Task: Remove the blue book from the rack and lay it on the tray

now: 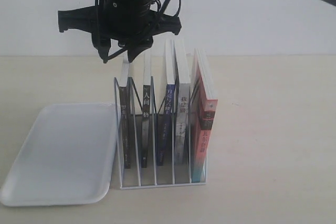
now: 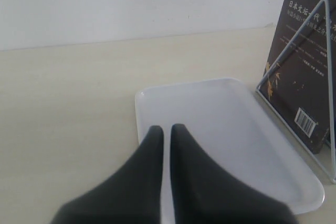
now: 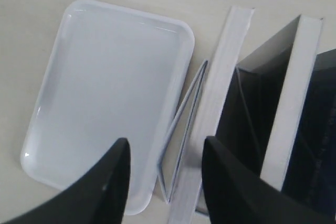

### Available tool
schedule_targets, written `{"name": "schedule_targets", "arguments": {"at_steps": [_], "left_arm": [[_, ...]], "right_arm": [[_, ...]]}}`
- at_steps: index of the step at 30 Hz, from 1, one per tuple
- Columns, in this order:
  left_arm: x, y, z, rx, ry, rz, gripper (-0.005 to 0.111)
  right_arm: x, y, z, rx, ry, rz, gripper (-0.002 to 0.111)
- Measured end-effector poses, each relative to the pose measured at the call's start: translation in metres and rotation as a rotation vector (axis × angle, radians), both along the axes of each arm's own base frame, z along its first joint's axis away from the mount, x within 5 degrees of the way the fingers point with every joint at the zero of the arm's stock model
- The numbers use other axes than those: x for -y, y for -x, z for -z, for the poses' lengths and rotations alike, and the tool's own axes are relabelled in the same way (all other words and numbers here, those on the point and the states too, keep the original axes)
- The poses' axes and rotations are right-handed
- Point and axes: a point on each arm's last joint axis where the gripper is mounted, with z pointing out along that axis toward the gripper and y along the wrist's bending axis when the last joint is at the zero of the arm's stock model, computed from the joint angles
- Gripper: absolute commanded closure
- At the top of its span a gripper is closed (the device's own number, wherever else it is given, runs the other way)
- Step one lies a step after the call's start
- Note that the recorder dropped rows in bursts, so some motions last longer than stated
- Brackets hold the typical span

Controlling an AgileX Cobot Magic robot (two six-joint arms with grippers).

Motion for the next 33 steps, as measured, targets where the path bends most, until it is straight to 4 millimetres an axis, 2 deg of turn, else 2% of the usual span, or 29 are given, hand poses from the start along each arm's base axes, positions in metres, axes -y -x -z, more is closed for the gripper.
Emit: {"name": "schedule_targets", "arguments": {"at_steps": [10, 15, 33], "left_arm": [[0.000, 0.000, 0.000, 0.000, 0.000, 0.000, 0.102], [0.000, 0.000, 0.000, 0.000, 0.000, 0.000, 0.102], [0.000, 0.000, 0.000, 0.000, 0.000, 0.000, 0.102]], "right_arm": [[0.002, -0.005, 0.002, 0.036, 0.039, 0.018, 0.066], [-0.002, -0.009, 0.017, 0.017, 0.064, 0.018, 0.066], [-0.001, -0.010, 0.017, 0.030, 0.077, 0.020, 0.067]]}}
